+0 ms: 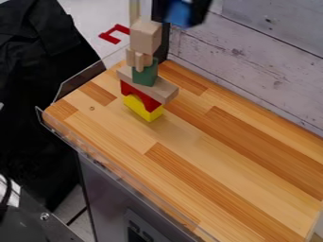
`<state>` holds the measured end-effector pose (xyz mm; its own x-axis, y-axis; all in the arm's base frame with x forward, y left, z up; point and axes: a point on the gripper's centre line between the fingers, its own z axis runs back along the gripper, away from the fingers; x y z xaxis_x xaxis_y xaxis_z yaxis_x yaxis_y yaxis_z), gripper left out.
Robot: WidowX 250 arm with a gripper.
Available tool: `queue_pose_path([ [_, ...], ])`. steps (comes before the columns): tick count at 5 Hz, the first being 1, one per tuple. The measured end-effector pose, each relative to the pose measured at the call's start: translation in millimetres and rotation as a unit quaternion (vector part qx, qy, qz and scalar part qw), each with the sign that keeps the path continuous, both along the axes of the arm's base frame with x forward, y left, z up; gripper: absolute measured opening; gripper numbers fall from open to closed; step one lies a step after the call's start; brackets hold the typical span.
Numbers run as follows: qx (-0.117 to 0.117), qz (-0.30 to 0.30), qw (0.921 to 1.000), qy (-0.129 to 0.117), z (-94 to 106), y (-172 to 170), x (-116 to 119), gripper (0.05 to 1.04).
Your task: Move the blue triangle to the right
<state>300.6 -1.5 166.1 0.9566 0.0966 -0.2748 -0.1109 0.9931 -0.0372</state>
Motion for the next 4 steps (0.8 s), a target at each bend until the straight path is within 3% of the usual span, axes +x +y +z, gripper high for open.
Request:
queue_pose_path([
  [2,-0.034,-0.072,0.9965,0.023,-36.0,-79,-6,0.558],
  [4,-0.021,-0.107,0.9941,0.009,-63.2,-107,-7,0.558],
])
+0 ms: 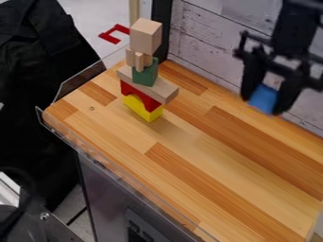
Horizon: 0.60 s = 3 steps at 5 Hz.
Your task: Move the blue triangle to the right
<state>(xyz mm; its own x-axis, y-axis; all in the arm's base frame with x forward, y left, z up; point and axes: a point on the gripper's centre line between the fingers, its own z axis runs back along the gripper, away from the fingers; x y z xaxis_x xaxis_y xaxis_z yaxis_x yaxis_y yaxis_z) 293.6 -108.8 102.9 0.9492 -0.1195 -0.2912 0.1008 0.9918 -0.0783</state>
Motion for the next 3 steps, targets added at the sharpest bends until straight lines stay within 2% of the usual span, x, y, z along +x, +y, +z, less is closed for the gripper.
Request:
queue_pose_path([
  [3,0.01,-0.005,0.9999,-0.012,-58.5,-9,9,0.558],
])
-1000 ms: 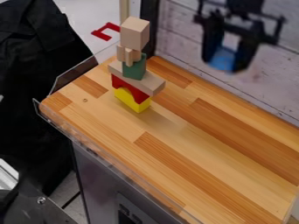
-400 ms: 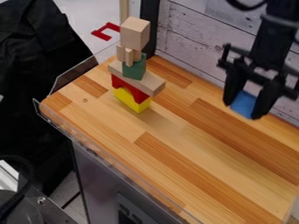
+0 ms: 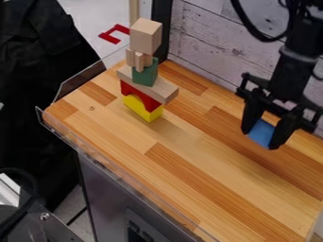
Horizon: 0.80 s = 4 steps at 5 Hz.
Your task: Move the blue triangle to the right
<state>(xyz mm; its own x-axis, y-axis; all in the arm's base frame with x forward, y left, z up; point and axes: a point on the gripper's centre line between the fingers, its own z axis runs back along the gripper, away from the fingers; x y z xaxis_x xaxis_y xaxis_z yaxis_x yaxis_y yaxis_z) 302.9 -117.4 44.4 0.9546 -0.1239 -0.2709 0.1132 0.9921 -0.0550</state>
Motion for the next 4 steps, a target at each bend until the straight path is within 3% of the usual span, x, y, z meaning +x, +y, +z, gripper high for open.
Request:
queue_pose_path([
  [2,-0.033,-0.024,0.998,0.049,-44.2,-12,0,0.558],
  [4,-0.051,-0.018,0.9965,0.064,-49.6,-15,4,0.604],
])
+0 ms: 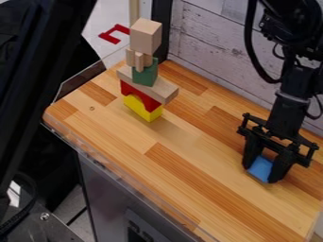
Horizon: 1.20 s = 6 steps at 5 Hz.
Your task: Move the blue triangle to the right
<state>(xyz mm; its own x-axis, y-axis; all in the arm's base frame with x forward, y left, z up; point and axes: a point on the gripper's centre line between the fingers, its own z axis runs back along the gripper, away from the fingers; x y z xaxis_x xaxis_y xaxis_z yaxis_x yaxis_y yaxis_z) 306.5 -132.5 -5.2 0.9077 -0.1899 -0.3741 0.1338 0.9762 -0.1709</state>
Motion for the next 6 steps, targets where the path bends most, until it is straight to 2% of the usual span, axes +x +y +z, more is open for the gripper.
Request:
queue_pose_path([
  [1,0.015,0.019,0.9997,0.005,1.9,4,-5,0.897],
  [2,0.014,0.06,0.9957,-0.069,47.7,18,-6,1.0],
  [3,0.024,0.087,0.9832,-0.159,103.9,37,-5,0.999],
  [4,0.035,0.078,0.9793,-0.183,146.8,45,-6,0.999],
  [5,0.043,0.064,0.9815,-0.175,161.9,57,-6,0.999],
  [6,0.052,0.066,0.9841,-0.157,164.4,72,-3,0.999],
])
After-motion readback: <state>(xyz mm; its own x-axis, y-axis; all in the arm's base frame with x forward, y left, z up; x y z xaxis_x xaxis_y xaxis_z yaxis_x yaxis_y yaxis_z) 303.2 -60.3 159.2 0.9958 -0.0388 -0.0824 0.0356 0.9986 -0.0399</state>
